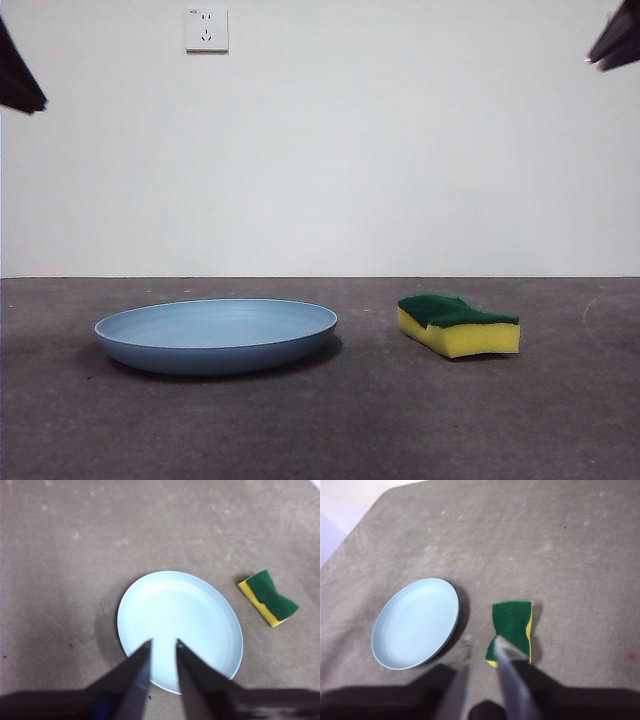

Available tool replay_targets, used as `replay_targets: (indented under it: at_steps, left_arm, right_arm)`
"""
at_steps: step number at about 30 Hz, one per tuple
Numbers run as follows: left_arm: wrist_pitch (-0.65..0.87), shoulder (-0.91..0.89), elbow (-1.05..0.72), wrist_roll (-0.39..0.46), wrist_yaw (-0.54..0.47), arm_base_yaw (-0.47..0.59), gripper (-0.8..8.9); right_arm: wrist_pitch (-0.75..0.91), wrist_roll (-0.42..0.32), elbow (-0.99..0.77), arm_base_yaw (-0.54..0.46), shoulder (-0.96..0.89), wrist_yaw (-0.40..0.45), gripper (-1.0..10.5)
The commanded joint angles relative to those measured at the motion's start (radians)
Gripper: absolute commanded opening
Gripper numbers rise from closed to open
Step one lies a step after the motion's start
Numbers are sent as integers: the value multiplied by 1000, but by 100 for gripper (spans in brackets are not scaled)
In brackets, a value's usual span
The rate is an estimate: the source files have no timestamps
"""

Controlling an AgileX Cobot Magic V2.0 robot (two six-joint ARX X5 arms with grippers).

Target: Pick up the plate,pick up the cloth,clean the plate with the cloth

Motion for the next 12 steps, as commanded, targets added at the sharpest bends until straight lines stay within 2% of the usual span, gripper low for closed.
replay_targets:
  at_steps: [1,7,12]
  left_arm:
    - [5,31,5,19,5,1,403]
    - [31,102,17,19,4,1,404]
    - [-13,237,114,44,3,-3,403]
  right_arm:
    - [5,-19,11,2,21,-5,474]
    - [8,-19,11,2,31,18,503]
    - [10,-15,11,2,31,18,503]
